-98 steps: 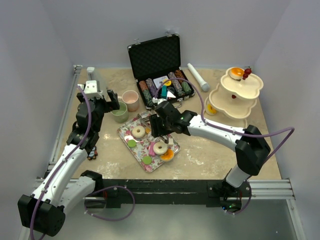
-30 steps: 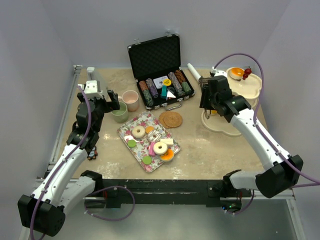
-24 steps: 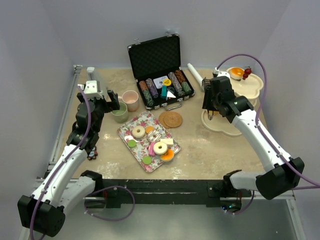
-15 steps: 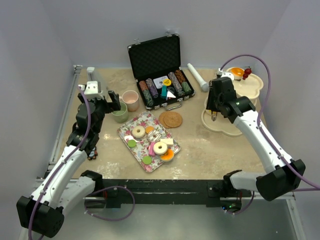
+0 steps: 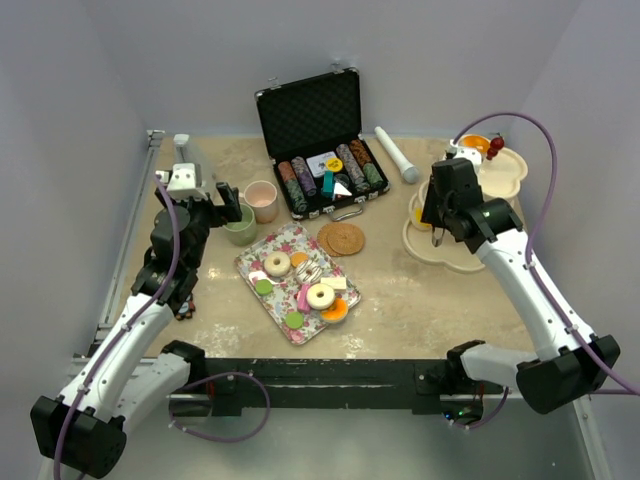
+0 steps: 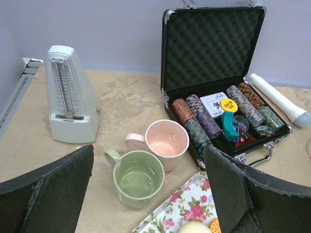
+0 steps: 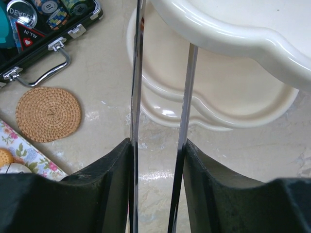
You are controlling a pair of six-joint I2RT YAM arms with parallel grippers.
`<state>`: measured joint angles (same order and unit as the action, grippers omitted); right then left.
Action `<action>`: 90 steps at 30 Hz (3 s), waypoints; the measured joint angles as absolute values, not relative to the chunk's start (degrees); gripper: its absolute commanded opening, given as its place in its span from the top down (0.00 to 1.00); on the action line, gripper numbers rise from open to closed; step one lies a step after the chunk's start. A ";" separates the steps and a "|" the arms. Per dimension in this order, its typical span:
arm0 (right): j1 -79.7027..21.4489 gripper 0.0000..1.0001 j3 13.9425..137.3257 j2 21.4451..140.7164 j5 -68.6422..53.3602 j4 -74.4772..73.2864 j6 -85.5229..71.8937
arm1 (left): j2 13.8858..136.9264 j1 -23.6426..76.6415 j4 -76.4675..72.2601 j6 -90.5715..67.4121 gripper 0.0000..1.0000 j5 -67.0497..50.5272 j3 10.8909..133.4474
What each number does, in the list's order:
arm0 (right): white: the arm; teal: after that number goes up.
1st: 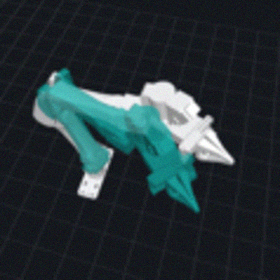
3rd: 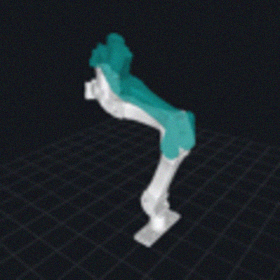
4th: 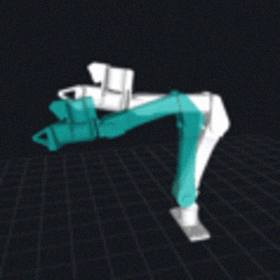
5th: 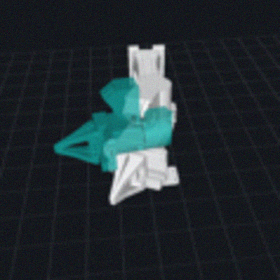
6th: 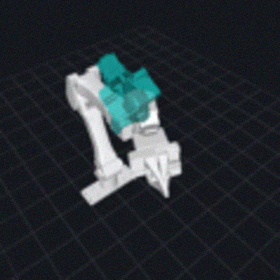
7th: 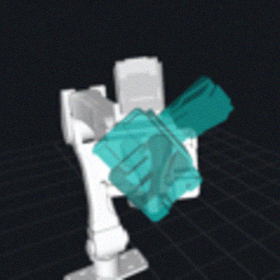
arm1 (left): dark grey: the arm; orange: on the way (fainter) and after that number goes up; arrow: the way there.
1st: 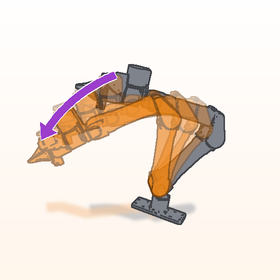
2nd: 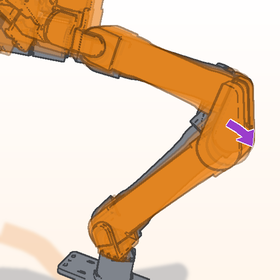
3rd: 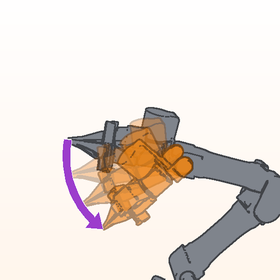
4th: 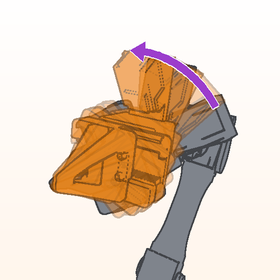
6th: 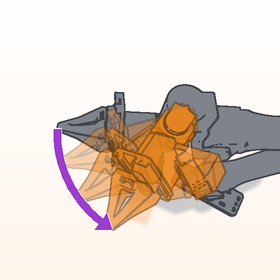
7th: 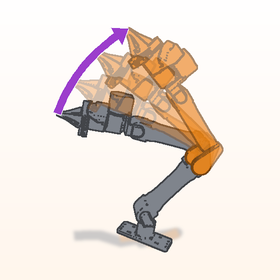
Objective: Serve the afternoon tea
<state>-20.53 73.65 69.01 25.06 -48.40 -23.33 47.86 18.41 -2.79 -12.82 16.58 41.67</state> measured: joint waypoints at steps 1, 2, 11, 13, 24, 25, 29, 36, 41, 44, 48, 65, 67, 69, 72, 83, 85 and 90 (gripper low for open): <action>-20.53 0.52 73.65 68.99 25.06 -48.53 -23.35 | 47.79 18.46 -2.79 -12.82 0.00 16.58 41.67; -20.53 0.49 73.65 68.99 25.06 -48.66 -23.38 | 47.72 18.46 -2.79 -12.82 0.00 16.58 41.67; -20.56 0.39 73.65 68.97 24.97 -48.90 -23.49 | 47.53 18.46 -2.79 -12.82 0.00 16.71 41.67; -20.53 0.40 73.65 68.97 24.97 -48.90 -23.46 | 47.53 18.46 -2.79 -12.82 0.00 16.71 41.67; -20.49 0.46 73.63 67.94 18.20 -45.67 -20.73 | 47.68 18.46 -2.79 -12.82 0.00 16.71 41.67; -20.49 0.47 73.63 67.85 17.43 -45.19 -20.43 | 47.79 18.46 -2.79 -12.82 0.00 16.71 41.67; -20.51 0.48 73.08 67.85 13.58 -43.40 -19.16 | 48.49 18.46 -2.76 -12.82 0.00 16.71 41.67; -28.47 0.46 72.49 71.61 9.17 -37.60 -17.63 | 49.58 18.46 -2.42 -12.69 0.00 16.73 41.67; -32.40 0.45 73.01 77.47 8.71 -36.69 -17.32 | 50.24 18.46 -2.42 -12.45 0.00 16.95 41.67; -32.21 0.45 72.99 77.65 7.22 -35.83 -17.06 | 50.92 18.46 -2.42 -12.43 0.00 16.93 41.67; -34.70 0.45 72.36 76.97 5.30 -33.30 -17.15 | 51.90 18.46 -2.37 -12.43 0.00 16.93 41.67; -57.82 0.35 66.41 88.64 0.84 -24.80 -21.54 | 52.88 18.46 -1.98 -12.40 0.00 16.95 41.67; -58.74 0.34 66.41 90.08 1.15 -24.88 -21.58 | 52.88 18.46 -1.98 -12.40 0.00 16.95 41.67; -59.29 0.34 66.41 90.78 1.98 -25.10 -21.58 | 52.88 18.46 -1.98 -12.40 0.00 16.93 41.67; -59.66 0.34 66.74 90.78 2.55 -25.50 -21.61 | 52.88 18.46 -1.98 -12.40 0.00 16.93 41.67; -61.93 0.36 68.75 91.55 5.21 -26.63 -21.56 | 52.88 18.46 -1.93 -12.40 0.00 16.93 41.78; -62.22 0.36 68.79 92.18 5.61 -26.94 -21.56 | 52.88 18.46 -1.91 -12.40 0.00 16.93 41.85; -62.37 0.39 68.79 93.36 6.94 -28.77 -21.58 | 52.93 18.46 -1.93 -12.40 0.00 16.93 42.02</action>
